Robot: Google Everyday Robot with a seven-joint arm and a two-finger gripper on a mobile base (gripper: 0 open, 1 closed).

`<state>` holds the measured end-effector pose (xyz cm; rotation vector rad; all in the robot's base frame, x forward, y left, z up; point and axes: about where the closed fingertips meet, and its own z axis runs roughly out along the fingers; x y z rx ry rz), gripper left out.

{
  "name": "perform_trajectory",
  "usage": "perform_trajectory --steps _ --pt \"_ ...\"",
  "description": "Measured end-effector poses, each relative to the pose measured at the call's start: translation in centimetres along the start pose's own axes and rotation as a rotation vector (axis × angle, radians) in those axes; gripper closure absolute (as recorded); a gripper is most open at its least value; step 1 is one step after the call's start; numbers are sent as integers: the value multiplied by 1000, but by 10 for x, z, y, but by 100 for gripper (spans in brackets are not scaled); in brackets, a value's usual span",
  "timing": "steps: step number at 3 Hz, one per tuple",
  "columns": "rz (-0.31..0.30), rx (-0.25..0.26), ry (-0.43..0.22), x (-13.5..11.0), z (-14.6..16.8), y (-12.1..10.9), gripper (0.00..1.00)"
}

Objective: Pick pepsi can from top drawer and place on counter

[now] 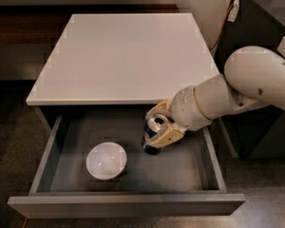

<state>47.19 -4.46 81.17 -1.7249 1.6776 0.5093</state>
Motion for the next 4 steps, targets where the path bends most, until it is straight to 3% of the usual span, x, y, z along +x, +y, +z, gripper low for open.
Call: perform_trajectory --steps 1,2,4 --pt "-73 -17 -56 -32 -11 6 100" --pt "-78 -19 -51 -35 -12 5 100" --pt "-141 -25 -15 -73 -31 -16 100"
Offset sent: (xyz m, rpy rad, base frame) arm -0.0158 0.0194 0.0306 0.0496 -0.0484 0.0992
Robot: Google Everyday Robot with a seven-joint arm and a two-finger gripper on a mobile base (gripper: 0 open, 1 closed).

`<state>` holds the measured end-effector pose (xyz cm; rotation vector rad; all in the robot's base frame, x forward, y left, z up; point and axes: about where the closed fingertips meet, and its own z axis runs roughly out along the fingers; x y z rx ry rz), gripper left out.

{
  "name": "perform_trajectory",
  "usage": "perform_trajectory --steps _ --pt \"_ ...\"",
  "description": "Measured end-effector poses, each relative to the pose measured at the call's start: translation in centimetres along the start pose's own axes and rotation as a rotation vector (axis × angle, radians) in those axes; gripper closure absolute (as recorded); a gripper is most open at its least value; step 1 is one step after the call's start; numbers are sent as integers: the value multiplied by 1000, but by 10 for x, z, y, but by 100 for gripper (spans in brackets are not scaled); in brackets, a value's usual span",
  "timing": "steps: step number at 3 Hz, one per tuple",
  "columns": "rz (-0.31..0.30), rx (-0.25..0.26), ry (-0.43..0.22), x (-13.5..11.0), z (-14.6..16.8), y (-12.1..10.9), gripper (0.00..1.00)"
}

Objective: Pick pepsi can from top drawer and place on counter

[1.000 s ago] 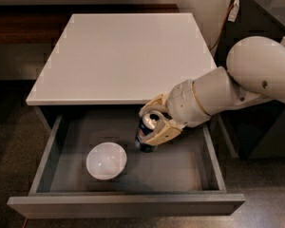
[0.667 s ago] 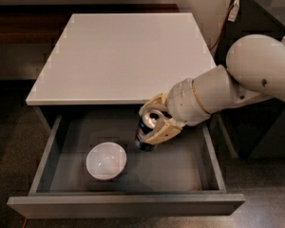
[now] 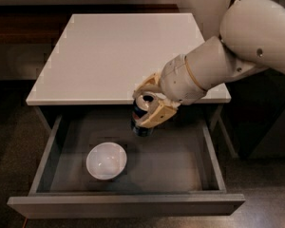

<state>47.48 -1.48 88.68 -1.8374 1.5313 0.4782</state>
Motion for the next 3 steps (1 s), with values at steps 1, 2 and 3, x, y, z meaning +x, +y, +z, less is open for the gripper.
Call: perform_trajectory --steps 1,2,3 --pt "-42 9 0 -19 -17 -22 100" --pt "-61 18 -11 -28 -28 -36 100" --pt "-47 26 -46 -27 -35 -56 100"
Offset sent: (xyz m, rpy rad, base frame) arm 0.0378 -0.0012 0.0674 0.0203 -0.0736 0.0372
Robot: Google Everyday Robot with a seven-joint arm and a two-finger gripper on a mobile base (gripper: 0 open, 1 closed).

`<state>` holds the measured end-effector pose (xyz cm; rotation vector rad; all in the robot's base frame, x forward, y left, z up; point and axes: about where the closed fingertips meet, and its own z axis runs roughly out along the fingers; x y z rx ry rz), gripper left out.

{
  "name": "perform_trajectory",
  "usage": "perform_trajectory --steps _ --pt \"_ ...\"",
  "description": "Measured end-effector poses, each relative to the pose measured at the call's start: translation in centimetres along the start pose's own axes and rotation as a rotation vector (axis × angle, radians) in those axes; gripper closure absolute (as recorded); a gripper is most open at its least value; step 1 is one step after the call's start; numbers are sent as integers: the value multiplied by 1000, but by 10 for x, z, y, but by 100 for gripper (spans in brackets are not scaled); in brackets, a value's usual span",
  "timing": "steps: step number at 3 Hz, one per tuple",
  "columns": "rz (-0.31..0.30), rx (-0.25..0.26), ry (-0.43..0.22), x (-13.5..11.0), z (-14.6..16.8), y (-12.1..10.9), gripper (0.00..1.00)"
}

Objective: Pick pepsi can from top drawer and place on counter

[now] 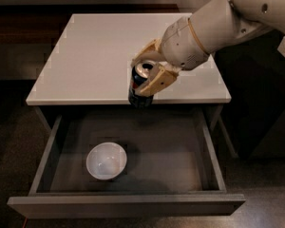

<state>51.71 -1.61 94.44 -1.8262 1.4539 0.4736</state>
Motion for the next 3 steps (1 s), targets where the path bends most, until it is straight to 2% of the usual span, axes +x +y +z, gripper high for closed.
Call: perform_trajectory --steps 2,3 --pt "59 9 -56 19 4 -44 100" --pt "83 1 -59 27 11 -67 100"
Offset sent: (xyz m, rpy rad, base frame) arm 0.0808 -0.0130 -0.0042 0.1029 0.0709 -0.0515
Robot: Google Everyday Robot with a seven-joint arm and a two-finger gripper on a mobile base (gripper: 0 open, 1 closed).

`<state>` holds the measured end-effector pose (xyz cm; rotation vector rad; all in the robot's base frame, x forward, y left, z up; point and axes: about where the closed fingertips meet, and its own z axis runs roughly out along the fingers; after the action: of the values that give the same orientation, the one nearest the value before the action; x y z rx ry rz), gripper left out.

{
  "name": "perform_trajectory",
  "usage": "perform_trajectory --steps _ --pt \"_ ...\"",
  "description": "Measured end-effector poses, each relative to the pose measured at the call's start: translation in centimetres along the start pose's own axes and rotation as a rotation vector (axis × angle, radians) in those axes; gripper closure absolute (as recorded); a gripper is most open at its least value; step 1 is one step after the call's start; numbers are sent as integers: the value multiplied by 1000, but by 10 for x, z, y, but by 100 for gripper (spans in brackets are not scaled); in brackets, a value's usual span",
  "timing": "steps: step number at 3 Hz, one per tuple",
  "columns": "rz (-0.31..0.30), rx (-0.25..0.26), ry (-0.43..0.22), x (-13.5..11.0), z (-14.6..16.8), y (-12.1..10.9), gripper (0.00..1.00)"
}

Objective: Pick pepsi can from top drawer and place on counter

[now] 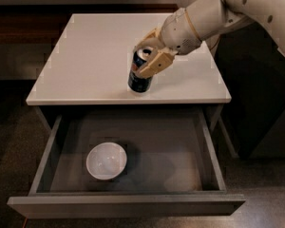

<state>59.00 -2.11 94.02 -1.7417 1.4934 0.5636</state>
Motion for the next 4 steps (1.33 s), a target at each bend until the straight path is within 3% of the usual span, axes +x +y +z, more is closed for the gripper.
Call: perform_trajectory --steps 2,3,4 --pt "40 -49 26 3 12 -38 100" --pt "90 -103 37 12 23 -50 97" --pt "118 -131 44 18 30 -54 75"
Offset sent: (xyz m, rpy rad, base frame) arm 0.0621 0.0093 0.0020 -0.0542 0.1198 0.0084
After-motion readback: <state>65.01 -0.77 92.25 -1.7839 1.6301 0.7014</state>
